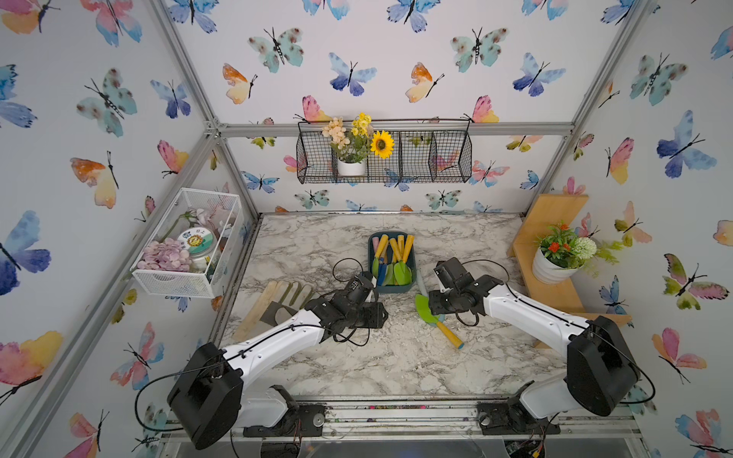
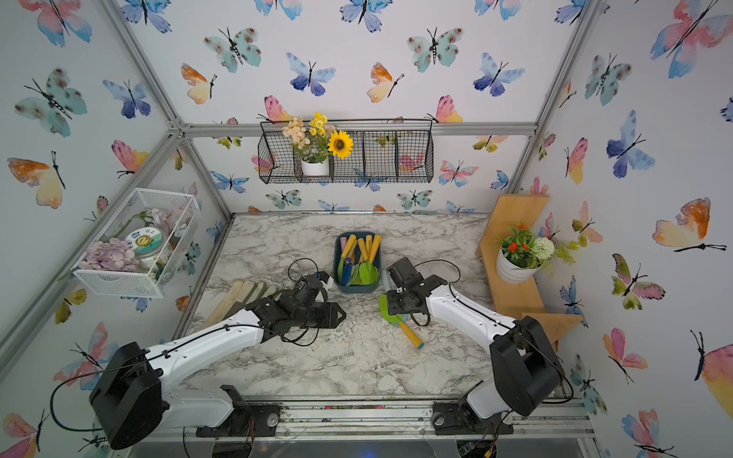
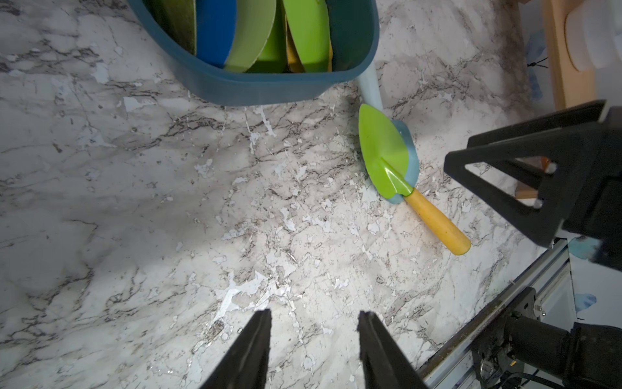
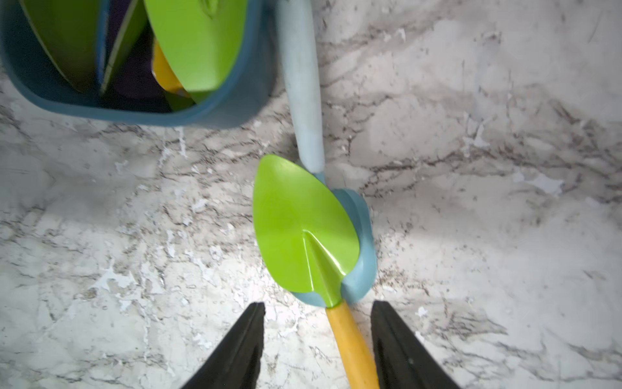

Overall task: Put the shovel into the storage box
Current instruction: Pick up the shovel from the center of the board.

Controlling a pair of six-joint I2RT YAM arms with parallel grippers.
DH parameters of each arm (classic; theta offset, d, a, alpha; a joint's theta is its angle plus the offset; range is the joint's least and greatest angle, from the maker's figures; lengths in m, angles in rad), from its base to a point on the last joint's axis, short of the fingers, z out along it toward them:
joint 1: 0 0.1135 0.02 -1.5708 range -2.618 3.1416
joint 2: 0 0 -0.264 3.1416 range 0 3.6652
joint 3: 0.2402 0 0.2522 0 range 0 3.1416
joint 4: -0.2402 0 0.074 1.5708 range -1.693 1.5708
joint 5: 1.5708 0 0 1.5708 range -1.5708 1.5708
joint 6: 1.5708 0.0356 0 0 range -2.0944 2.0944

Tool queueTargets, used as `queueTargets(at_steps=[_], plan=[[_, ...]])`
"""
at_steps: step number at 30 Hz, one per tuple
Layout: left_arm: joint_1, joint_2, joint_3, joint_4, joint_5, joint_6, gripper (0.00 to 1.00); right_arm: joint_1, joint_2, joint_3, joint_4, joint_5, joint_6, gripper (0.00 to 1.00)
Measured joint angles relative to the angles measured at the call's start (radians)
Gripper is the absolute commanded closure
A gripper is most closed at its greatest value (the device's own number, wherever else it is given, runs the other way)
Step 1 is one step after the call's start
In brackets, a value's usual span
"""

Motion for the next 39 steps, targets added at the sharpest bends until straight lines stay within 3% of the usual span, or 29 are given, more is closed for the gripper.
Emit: queueTargets(at_steps=[12, 39], plan=[[-0.007, 0.025, 0.000, 0.016, 0.000, 0.000, 0.52, 0.000, -0.015, -0.124, -0.003, 0.027, 0.003, 0.46], [-0.009, 0.068, 0.014, 0.043, 0.000, -0.004, 0.52, 0.000, 0.031, -0.187, 0.053, -0.049, -0.013, 0.66]])
